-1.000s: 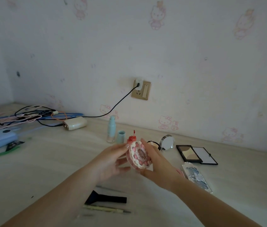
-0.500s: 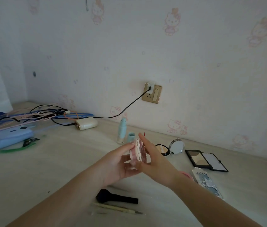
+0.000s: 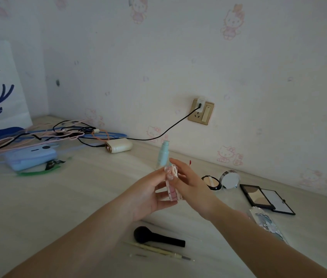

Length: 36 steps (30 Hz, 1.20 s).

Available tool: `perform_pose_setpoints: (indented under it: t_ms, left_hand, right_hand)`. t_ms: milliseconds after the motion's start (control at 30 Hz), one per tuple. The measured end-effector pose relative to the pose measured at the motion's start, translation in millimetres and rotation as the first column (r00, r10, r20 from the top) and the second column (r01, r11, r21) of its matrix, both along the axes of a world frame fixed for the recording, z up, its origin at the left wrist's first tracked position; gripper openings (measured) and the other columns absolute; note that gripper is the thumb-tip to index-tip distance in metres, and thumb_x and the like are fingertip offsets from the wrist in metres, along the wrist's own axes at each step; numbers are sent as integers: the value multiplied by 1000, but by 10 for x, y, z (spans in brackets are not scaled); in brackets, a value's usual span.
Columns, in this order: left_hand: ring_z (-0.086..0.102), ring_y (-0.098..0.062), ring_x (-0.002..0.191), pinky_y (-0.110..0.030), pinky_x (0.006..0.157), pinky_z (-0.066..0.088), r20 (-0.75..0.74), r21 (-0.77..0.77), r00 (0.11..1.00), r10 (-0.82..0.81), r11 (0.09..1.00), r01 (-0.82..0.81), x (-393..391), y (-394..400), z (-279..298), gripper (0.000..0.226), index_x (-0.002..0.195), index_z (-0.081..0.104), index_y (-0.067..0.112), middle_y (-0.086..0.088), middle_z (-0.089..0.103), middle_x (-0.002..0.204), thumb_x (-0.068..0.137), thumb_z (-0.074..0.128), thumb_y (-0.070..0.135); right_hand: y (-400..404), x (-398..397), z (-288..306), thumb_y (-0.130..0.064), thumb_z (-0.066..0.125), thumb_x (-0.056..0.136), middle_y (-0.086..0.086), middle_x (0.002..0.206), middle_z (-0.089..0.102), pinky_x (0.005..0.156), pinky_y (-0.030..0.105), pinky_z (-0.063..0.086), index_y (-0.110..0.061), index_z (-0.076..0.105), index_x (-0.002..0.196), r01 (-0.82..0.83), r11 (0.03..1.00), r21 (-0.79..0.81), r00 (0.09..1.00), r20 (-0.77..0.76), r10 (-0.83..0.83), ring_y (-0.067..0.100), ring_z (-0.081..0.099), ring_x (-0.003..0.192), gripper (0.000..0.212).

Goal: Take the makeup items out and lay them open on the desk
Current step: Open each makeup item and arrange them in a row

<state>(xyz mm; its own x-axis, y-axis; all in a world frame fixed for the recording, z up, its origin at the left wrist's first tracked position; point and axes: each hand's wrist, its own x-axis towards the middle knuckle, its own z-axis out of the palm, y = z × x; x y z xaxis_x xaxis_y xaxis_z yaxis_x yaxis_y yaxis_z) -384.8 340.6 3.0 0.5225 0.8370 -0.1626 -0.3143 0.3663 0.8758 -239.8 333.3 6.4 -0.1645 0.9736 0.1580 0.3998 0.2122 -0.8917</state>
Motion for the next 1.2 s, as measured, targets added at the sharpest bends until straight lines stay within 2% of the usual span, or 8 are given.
perform_pose_setpoints:
  t_ms: [233,467,567,667,733,1000,1100,1200]
  left_hand:
    - [68,-29,80,-41,77,59,136,-157,987,82,986,-60,-220,158,-77,43,114,61,7,-21,66,104,92,52,41]
    - [68,-26,90,-41,72,59,-125,34,947,296,955,-294,-405,287,-144,27,123,54,21,-9,62,115,99,43,23]
    - [67,-22,98,-42,85,56,-267,199,934,238,962,-188,-527,330,-264,36,120,58,10,-7,68,107,92,57,32]
    - [65,-8,98,-35,91,53,-540,478,786,300,879,-8,-592,369,-353,60,111,62,19,6,70,104,61,79,49]
    - [62,1,92,-26,85,51,-615,563,693,378,825,50,-579,397,-387,51,99,60,27,11,68,98,58,83,46]
    - [59,-14,100,-32,85,50,-740,592,492,460,792,150,-575,539,-516,80,112,53,20,10,59,103,48,80,59]
    - [61,-14,97,-33,83,51,-759,591,460,462,784,188,-572,595,-545,74,106,58,24,9,64,102,47,75,64]
    - [63,-11,89,-32,79,52,-756,620,456,469,736,271,-544,612,-552,56,93,64,32,11,69,93,50,66,66]
  right_hand:
    - [70,-39,62,-37,42,97,2,115,58,76,42,58,-41,50,124,88,986,-142,903,-407,-139,20,63,97,28]
    - [254,-106,-117,-38,45,96,-4,129,50,80,47,57,-43,53,116,112,965,-236,811,-540,-226,24,60,109,22]
    - [336,-114,-199,-39,45,96,-4,134,45,83,44,56,-41,45,129,76,959,-274,763,-603,-233,26,58,114,33]
    - [428,-155,-300,-38,45,96,5,136,46,82,46,56,-30,44,134,81,942,-325,686,-668,-289,31,59,112,39]
    - [471,-178,-356,-37,46,96,12,127,54,87,51,53,-20,48,130,90,924,-372,605,-716,-348,30,62,105,38]
    - [643,-213,-553,-37,42,98,11,103,64,93,52,47,-17,42,132,130,909,-396,531,-747,-401,28,63,86,40]
    - [700,-230,-552,-35,49,95,10,99,65,95,52,48,-18,50,121,155,877,-456,512,-722,-466,27,64,88,31]
    - [742,-222,-567,-32,51,94,9,104,63,96,54,47,-25,56,94,206,868,-452,601,-642,-477,28,62,98,8]
